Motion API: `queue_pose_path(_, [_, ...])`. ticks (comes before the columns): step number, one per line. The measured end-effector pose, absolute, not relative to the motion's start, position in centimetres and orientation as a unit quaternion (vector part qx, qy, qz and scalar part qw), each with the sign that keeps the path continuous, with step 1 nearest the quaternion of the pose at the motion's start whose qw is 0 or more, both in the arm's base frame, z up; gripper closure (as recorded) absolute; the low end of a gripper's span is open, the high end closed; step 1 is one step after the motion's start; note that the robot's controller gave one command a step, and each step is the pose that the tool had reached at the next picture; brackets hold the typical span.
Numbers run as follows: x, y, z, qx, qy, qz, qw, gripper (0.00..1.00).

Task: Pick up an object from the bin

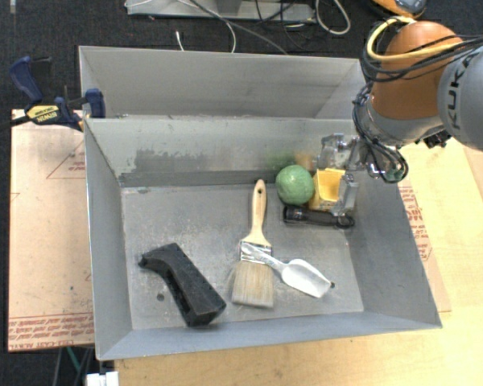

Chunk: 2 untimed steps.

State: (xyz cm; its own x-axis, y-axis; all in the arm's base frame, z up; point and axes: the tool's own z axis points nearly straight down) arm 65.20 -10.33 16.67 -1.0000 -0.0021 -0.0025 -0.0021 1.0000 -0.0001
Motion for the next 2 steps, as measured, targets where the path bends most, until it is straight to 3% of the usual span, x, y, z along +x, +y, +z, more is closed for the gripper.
queue_pose_path(1, [65.2,-10.3,16.7,-0.001,1.000,0.000,0.001,0.00])
queue_pose_path(2, [65.0,-10.8,14.7,0.003,1.000,0.000,0.006,0.00])
